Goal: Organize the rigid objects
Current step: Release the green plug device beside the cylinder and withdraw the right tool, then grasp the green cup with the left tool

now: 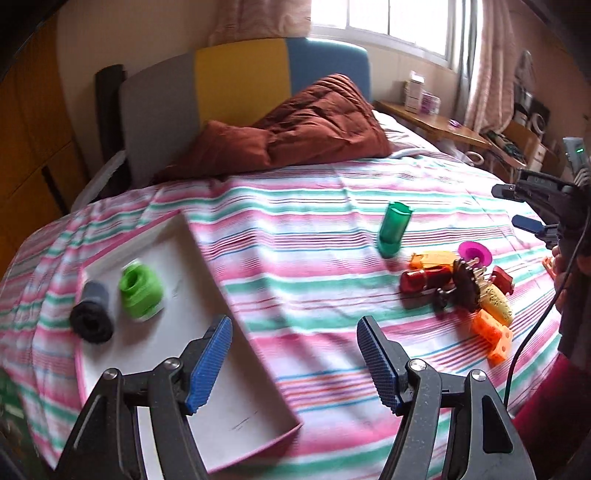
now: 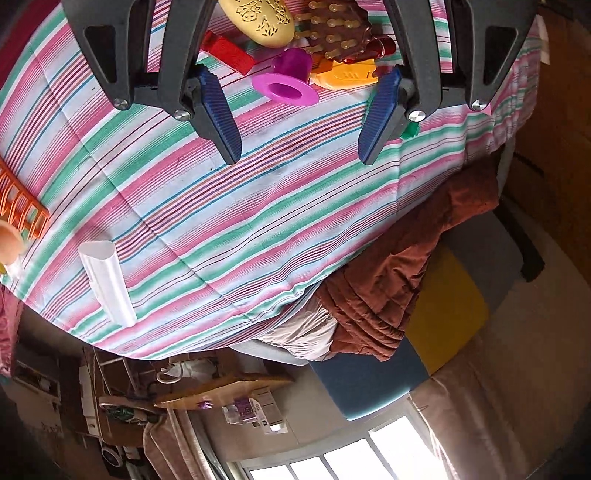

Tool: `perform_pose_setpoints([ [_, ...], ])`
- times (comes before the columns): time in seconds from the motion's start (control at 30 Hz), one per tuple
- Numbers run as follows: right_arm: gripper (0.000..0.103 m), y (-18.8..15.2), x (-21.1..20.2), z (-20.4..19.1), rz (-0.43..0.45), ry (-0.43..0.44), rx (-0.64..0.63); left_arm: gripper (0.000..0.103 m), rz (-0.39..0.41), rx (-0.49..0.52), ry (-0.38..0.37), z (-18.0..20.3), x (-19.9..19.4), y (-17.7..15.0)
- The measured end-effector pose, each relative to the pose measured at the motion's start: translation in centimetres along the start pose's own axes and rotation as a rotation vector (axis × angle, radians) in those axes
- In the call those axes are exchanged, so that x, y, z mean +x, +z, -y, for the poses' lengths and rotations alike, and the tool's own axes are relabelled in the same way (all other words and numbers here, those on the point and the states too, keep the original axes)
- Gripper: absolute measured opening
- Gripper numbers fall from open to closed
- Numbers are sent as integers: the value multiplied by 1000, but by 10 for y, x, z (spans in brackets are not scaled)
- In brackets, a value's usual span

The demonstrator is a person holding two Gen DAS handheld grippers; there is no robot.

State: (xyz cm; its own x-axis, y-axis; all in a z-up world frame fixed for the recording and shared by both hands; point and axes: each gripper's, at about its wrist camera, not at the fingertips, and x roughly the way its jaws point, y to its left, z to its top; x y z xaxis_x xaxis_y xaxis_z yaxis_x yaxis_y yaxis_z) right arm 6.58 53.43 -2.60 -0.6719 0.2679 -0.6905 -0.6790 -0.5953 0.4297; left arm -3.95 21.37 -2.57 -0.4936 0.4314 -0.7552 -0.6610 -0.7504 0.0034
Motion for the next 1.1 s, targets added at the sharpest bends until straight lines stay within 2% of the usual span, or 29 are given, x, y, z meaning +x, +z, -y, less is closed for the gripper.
perform_pose_setpoints([
  [0.17,67,2,1,9,-13,28,62,71,-10,83,-57,35,32,25],
  [0.3,67,1,2,6,-32,46,53,71,-26,140,-117,60,60,49],
  [0.5,67,-1,4,3,-45,74,44,71,-53,188,-157,89,103,79],
  [0.53,67,0,5,3,-49,80,49,72,-55,189,-164,92,110,84],
  [0.63,67,0,7,5,-63,89,60,85,-53,191,-173,99,128,94],
  [0.73,67,0,10,5,-74,98,63,85,-69,168,-179,100,146,100],
  [0.8,67,0,11,3,-81,100,60,72,-80,141,-198,98,159,104],
  [0.83,67,-1,12,3,-86,100,59,49,-100,130,-207,96,165,104],
  [0.87,67,-1,13,3,-92,101,58,35,-124,112,-223,93,170,103],
  [0.97,67,-2,15,2,-99,94,51,35,-113,61,-246,81,163,93],
  [1.1,67,-4,20,2,-128,113,53,35,-87,27,-207,60,132,77],
])
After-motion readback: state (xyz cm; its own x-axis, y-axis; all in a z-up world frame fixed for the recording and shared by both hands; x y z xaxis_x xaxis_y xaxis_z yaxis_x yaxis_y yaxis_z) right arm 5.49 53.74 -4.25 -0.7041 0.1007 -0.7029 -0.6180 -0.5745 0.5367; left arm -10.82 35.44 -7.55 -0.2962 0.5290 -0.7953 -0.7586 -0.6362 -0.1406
